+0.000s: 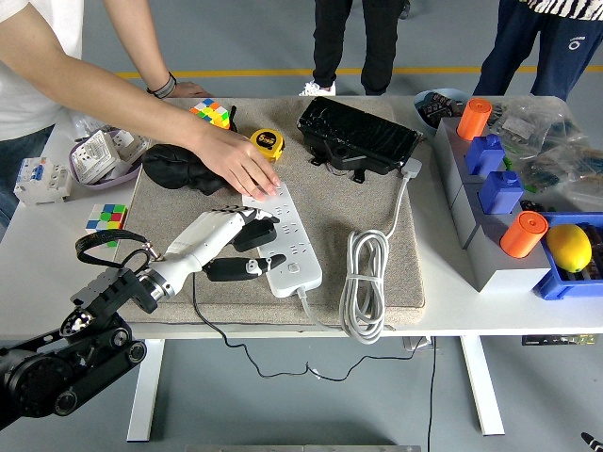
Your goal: Put the plug near the board,insert it into the board,press the button,pull the plug out
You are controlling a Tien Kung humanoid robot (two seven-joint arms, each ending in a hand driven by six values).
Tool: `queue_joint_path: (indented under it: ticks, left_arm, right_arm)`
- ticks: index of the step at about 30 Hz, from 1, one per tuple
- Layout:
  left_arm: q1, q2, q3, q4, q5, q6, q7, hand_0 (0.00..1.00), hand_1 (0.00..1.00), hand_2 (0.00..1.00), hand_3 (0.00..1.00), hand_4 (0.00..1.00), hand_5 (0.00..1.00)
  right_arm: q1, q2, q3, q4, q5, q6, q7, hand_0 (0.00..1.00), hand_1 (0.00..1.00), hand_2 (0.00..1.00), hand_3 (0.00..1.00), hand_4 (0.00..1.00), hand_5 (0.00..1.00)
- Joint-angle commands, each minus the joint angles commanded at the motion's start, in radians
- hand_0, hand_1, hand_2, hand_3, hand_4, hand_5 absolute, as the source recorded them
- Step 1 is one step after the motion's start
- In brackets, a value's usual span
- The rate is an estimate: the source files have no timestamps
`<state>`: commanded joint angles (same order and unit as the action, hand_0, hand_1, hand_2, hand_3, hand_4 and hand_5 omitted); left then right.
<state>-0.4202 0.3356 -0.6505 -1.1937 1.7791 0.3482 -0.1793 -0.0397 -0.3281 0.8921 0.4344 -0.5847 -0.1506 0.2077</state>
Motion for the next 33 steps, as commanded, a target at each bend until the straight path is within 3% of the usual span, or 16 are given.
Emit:
queue_joint_path:
  ticks: [6,11,12,17,18,24,25,30,31,33]
  left_arm:
    - [0.004,0.007,-0.012,-0.022,-0.007,-0.002,0.000,0.786,0.814,0.813,0.774,0.849,0.830]
    - [0.017,0.035,-0.033,-0.115,-0.040,-0.028,0.026,0.786,0.814,0.813,0.774,0.849,0.830]
    - [0.019,0.040,-0.036,-0.134,-0.046,-0.035,0.032,0.496,0.594,0.638,0.774,0.857,0.781]
    - [0.038,0.076,-0.057,-0.270,-0.075,-0.103,0.115,0.496,0.594,0.638,0.774,0.857,0.781]
    - [0.040,0.082,-0.062,-0.295,-0.080,-0.125,0.140,0.207,0.283,0.368,0.737,0.838,0.396]
    - [0.041,0.101,-0.081,-0.404,-0.089,-0.278,0.309,0.207,0.283,0.368,0.737,0.838,0.396]
    - [0.039,0.101,-0.081,-0.412,-0.093,-0.298,0.330,0.120,0.180,0.259,0.841,0.734,0.099]
    - [0.018,0.097,-0.072,-0.441,-0.125,-0.421,0.459,0.120,0.180,0.259,0.841,0.734,0.099]
    - [0.016,0.097,-0.070,-0.443,-0.127,-0.436,0.476,0.064,0.110,0.180,0.899,0.791,0.002]
    - [0.007,0.093,-0.063,-0.447,-0.141,-0.482,0.529,0.064,0.110,0.180,0.899,0.791,0.002]
  right_arm:
    - [0.001,0.002,0.002,0.000,0.000,0.000,0.000,0.604,0.614,0.602,0.549,0.951,0.380]
    - [0.002,0.001,0.006,0.000,-0.002,0.000,0.000,0.604,0.614,0.602,0.549,0.951,0.380]
    - [0.002,0.000,0.006,0.000,-0.002,0.000,0.000,0.605,0.613,0.602,0.549,0.951,0.380]
    - [0.001,-0.003,0.004,-0.001,-0.004,0.000,-0.001,0.605,0.613,0.602,0.549,0.951,0.380]
    - [0.001,-0.004,0.003,-0.001,-0.004,0.000,-0.001,0.604,0.613,0.602,0.549,0.951,0.380]
    - [0.002,-0.007,-0.008,-0.001,-0.004,0.001,-0.001,0.604,0.613,0.602,0.549,0.951,0.380]
    - [0.002,-0.008,-0.009,-0.001,-0.004,0.001,-0.001,0.605,0.613,0.601,0.550,0.951,0.380]
    - [0.003,-0.011,-0.013,0.000,-0.003,0.001,-0.002,0.605,0.613,0.601,0.550,0.951,0.380]
    - [0.003,-0.011,-0.014,0.000,-0.003,0.001,-0.002,0.605,0.613,0.601,0.549,0.951,0.380]
    - [0.004,-0.014,-0.017,0.001,-0.003,0.001,-0.001,0.605,0.613,0.601,0.549,0.951,0.380]
